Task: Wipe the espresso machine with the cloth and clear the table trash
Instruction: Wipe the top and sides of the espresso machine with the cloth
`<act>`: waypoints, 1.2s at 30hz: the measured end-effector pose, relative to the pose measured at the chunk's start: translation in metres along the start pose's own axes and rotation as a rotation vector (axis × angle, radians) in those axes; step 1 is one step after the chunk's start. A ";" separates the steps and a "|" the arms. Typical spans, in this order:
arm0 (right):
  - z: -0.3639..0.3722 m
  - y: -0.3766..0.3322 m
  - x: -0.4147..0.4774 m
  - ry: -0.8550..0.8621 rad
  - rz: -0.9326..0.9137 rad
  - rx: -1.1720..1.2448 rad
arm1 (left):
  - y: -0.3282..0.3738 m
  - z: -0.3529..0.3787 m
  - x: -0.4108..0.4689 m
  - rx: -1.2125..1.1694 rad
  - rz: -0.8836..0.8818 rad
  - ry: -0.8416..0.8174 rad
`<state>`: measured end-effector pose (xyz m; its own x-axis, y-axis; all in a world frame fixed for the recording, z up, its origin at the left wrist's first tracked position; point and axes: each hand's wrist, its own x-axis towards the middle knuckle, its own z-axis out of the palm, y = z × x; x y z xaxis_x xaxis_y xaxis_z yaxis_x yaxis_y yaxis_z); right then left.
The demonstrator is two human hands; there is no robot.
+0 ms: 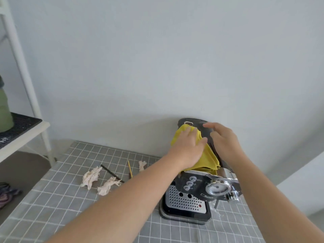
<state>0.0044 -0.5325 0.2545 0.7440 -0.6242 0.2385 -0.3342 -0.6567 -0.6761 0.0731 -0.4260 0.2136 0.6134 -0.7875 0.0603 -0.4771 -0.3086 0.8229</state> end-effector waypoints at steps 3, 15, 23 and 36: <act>0.004 0.012 -0.009 -0.031 0.015 -0.006 | -0.005 0.014 0.011 0.072 -0.006 0.045; 0.025 0.020 -0.016 -0.192 -0.086 -0.266 | -0.054 0.036 0.016 -0.525 -0.016 0.097; 0.030 0.013 -0.008 -0.280 -0.152 -0.330 | -0.056 0.061 -0.035 -0.678 0.113 0.173; 0.051 -0.003 0.025 -0.447 -0.114 -0.495 | -0.073 0.075 -0.033 -0.736 0.197 0.210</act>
<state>0.0530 -0.5246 0.2267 0.9224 -0.3745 -0.0941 -0.3861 -0.8910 -0.2390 0.0400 -0.4174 0.1095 0.7020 -0.6508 0.2892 -0.0955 0.3164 0.9438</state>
